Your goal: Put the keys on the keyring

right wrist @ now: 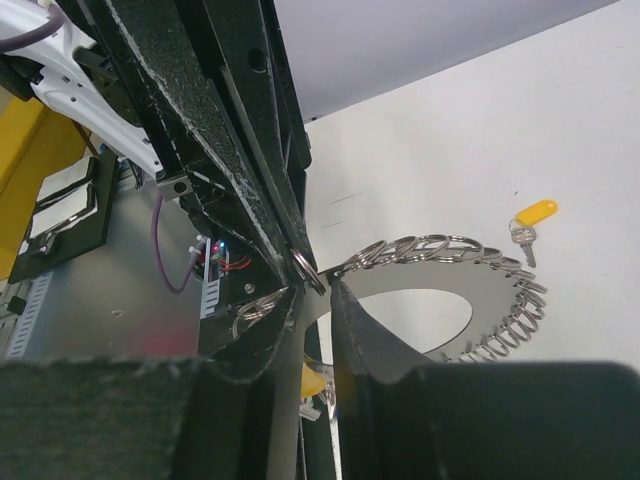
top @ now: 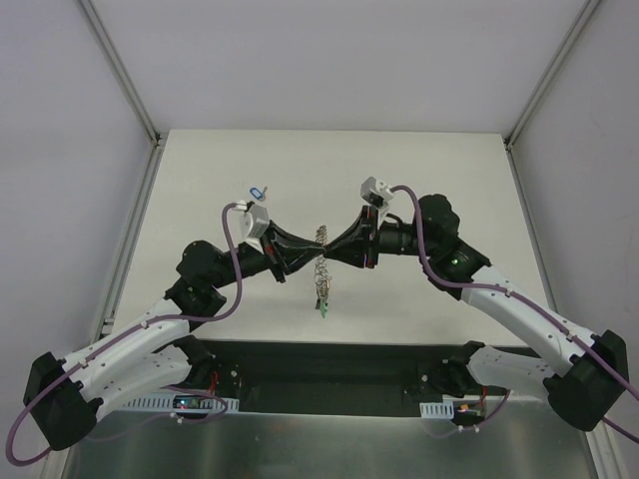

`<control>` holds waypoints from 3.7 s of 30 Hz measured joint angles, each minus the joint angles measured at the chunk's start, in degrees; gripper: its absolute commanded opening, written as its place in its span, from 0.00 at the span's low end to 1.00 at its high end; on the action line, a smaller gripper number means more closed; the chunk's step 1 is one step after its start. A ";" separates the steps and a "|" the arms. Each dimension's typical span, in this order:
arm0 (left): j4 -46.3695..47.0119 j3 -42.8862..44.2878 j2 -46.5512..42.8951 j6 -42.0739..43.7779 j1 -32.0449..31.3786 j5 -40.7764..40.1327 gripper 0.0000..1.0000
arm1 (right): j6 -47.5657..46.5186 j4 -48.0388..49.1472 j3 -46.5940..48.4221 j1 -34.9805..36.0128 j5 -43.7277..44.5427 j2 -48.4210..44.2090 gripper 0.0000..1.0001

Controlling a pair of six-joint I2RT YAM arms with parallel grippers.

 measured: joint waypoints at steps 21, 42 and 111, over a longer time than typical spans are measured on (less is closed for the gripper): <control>0.44 0.04 -0.90 -0.31 0.04 2.36 0.00 | -2.54 -4.44 3.15 -0.52 -5.86 0.04 0.01; -15.91 1.40 -1.36 12.22 -0.02 2.10 0.49 | -28.26 -52.98 28.39 7.61 14.34 9.18 0.01; -24.68 -8.66 -11.52 13.18 0.04 0.79 0.59 | -28.20 -81.42 40.37 17.66 51.06 40.17 0.01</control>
